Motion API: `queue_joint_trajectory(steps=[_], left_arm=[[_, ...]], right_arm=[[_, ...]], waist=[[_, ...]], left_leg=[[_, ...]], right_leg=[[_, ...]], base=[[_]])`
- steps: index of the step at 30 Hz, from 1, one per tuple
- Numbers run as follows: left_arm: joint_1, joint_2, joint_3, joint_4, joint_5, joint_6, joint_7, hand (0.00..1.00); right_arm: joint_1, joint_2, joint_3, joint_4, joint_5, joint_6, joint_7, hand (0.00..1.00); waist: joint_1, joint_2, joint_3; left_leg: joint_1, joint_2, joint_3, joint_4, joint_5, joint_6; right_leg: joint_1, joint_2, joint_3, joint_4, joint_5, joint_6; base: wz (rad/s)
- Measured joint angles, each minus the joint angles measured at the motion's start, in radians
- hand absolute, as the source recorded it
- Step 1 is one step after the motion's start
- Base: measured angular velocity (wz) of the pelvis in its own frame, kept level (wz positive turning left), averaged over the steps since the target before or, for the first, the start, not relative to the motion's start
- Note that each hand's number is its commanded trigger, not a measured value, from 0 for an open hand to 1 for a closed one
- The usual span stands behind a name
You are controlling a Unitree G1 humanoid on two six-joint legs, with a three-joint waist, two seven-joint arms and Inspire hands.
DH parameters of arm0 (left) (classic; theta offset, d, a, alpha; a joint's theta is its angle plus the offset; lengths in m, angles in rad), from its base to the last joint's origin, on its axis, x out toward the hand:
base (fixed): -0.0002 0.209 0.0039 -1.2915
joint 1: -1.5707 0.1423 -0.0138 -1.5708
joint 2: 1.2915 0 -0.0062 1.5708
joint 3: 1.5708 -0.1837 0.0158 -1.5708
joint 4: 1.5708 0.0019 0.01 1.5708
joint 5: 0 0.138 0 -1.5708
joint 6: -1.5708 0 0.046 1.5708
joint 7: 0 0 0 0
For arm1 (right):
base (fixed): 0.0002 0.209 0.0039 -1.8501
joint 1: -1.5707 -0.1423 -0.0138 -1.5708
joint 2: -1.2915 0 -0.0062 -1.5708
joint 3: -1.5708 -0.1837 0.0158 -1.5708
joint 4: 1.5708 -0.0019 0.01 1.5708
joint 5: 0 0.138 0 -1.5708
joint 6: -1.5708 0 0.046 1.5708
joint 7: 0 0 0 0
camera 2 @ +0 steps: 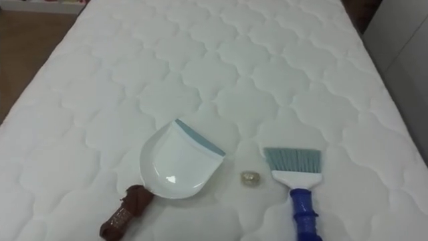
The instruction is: Clean bed
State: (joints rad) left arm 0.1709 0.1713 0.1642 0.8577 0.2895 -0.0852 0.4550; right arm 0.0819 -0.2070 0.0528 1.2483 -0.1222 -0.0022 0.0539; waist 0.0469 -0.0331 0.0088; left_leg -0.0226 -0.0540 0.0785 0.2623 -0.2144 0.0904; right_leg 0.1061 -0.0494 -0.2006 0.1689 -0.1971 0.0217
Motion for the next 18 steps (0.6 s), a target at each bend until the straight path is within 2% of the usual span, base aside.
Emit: queue_joint_trajectory(steps=[4, 7, 9, 13, 16, 18], left_arm=[[-0.002, 0.000, 0.008, -0.186, -0.003, -0.080, 0.082, 0.00], [-0.004, 0.000, 0.001, -0.235, -0.004, -0.115, 0.120, 0.00], [-0.007, -0.001, -0.013, -0.258, -0.003, -0.118, 0.127, 0.00], [-0.005, -0.001, -0.033, -0.373, -0.003, -0.118, 0.133, 0.00], [-0.014, 0.012, -0.074, -0.449, -0.003, -0.140, 0.159, 0.00], [-0.017, 0.023, -0.121, -0.498, -0.002, -0.141, 0.157, 0.00]], right_arm=[[0.020, -0.004, -0.008, -0.004, 0.001, -0.026, 0.008, 0.00], [0.021, -0.009, -0.008, -0.003, 0.001, -0.026, 0.021, 0.00], [0.023, -0.010, -0.004, -0.003, 0.011, -0.029, 0.023, 0.00], [0.027, -0.011, 0.004, -0.003, 0.018, -0.031, 0.034, 0.00], [0.027, -0.014, 0.004, -0.004, 0.017, -0.031, 0.037, 0.00], [0.025, -0.014, 0.007, -0.004, 0.023, -0.033, 0.036, 0.00]], waist=[[0.010, 0.005, -0.0021], [0.010, 0.010, -0.0042], [0.010, 0.010, -0.0042], [0.010, 0.005, -0.0074], [0.004, 0.007, -0.0081], [-0.006, 0.009, -0.0078]], left_leg=[[0.019, -0.002, 0.001, -0.016, 0.009, -0.002], [0.035, -0.003, 0.000, -0.025, 0.009, -0.002], [0.034, -0.004, 0.000, -0.026, 0.009, -0.002], [0.030, -0.005, -0.003, -0.025, 0.009, -0.002], [0.032, -0.006, -0.002, -0.026, 0.009, -0.002], [0.034, -0.006, -0.002, -0.028, 0.009, -0.002]], right_leg=[[0.006, -0.001, 0.005, -0.002, 0.000, 0.000], [0.017, 0.000, 0.005, -0.005, 0.000, 0.000], [0.016, 0.000, 0.007, -0.008, 0.000, 0.000], [0.017, 0.000, 0.006, -0.017, 0.001, -0.001], [0.019, -0.002, 0.006, -0.017, 0.001, -0.001], [0.020, -0.002, 0.006, -0.018, 0.001, -0.001]], base=[[-0.05], [-0.06], [-0.02], [0.00], [0.00], [0.00]])
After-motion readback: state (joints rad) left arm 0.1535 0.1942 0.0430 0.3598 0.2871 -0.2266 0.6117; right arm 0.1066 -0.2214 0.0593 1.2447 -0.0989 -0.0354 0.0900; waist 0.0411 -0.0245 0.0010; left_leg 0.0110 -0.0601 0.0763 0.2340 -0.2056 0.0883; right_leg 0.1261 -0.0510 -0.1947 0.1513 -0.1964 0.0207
